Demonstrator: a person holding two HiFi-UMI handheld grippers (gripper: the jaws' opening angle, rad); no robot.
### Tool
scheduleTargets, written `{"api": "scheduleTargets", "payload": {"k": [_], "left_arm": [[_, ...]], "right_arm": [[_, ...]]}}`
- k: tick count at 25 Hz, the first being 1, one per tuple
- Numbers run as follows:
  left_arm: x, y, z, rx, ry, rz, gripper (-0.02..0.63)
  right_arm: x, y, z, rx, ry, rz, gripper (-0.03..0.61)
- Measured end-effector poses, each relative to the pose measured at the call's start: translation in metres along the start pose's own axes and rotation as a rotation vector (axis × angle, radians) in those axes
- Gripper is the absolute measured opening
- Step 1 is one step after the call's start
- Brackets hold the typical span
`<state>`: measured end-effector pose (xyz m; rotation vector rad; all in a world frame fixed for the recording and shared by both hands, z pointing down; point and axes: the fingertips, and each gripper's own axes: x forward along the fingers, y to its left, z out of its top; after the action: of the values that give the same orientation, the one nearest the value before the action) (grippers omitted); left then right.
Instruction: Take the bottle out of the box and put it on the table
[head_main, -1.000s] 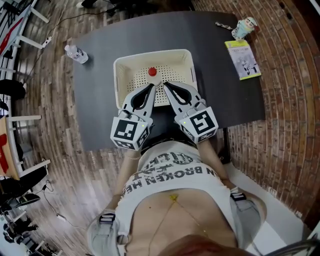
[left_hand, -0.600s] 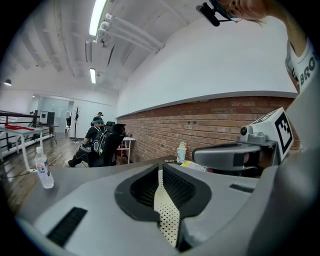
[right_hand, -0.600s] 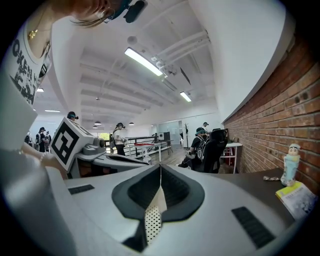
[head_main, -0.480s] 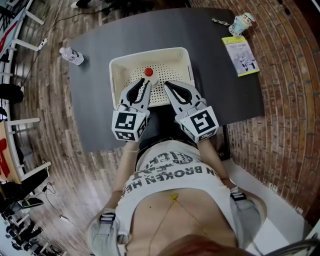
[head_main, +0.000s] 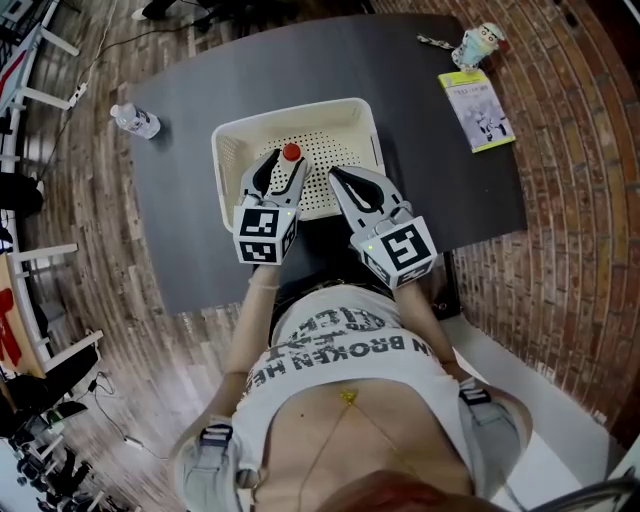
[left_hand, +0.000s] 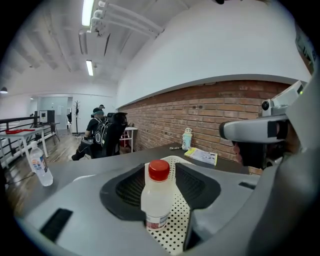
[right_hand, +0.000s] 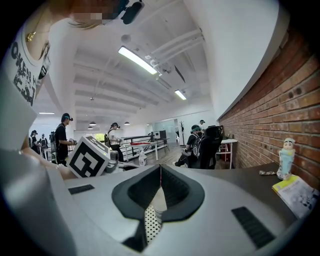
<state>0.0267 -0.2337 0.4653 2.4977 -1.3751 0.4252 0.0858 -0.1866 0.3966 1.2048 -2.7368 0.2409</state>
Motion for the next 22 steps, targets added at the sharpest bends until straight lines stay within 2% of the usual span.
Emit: {"api": "scheduleTargets", "payload": {"k": [8,17,22], "left_arm": [[0.015,0.0,-0.002,0.019,0.007,-0.028,0.17],[0.016,0.002,-0.005,0.05,0.016,-0.005,0.15],[0.017,0.0,-0.006,0.038,-0.007,-0.008,0.15]], "right_arm": [[0.003,-0.003,0.0,0.003,0.0,-0.008,0.009],[0.003,-0.001,-0.003,0.004,0.009,-0.009,0.009],[0.004,0.001,-0.007,0.005,0.014,-0.003,0.009]]}}
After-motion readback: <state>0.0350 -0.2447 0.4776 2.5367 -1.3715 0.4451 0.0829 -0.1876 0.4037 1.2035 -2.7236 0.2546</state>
